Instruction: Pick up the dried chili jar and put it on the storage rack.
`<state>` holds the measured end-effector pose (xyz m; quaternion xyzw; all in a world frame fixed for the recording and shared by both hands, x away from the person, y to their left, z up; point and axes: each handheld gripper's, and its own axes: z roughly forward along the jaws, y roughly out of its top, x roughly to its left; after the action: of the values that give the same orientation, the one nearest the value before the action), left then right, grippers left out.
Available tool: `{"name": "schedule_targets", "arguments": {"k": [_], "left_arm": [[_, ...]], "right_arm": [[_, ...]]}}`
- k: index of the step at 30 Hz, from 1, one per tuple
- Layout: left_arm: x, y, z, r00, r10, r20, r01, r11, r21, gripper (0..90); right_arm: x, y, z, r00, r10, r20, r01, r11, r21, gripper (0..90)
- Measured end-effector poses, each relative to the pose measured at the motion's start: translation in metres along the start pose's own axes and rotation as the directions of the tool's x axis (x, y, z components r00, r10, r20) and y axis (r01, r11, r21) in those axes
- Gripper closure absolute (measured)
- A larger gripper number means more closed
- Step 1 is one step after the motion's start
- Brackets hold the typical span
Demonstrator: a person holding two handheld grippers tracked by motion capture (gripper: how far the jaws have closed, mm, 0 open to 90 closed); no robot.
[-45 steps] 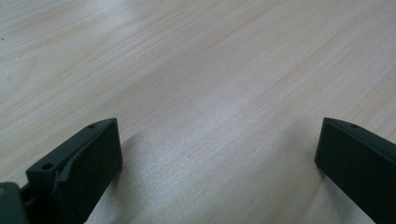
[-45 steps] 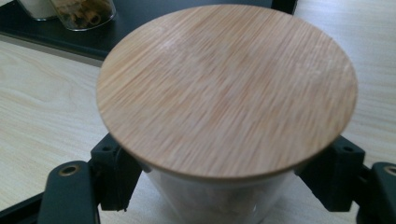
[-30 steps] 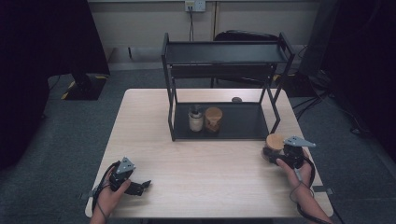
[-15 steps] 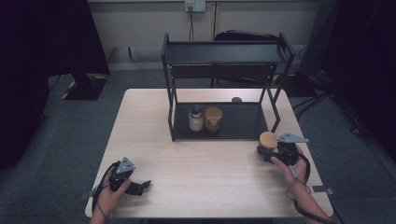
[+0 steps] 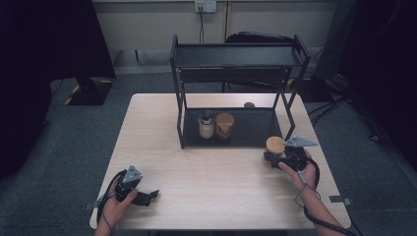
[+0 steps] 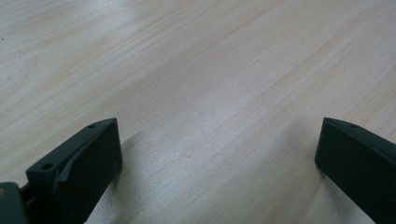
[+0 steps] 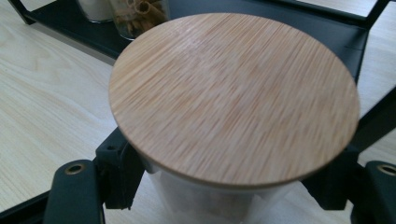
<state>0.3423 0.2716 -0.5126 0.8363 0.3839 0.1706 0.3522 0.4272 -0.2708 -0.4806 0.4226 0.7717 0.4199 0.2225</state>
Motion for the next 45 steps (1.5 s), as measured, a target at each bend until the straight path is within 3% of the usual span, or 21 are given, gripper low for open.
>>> {"name": "schedule_targets", "arguments": {"k": [8,19,45], "left_arm": [[0.0,0.0,0.0,1.0,0.0,0.0,0.0,1.0,0.0,0.1],[0.0,0.0,0.0,1.0,0.0,0.0,0.0,1.0,0.0,0.1],[0.0,0.0,0.0,1.0,0.0,0.0,0.0,1.0,0.0,0.1]], "right_arm": [[0.005,0.007,0.007,0.9999,-0.01,-0.01,0.01,1.0,0.005,25.5],[0.005,0.017,0.015,0.9998,0.01,-0.019,-0.01,1.0,0.002,25.5],[0.014,0.044,0.039,0.9992,-0.02,-0.034,0.02,1.0,0.016,25.5]]}}
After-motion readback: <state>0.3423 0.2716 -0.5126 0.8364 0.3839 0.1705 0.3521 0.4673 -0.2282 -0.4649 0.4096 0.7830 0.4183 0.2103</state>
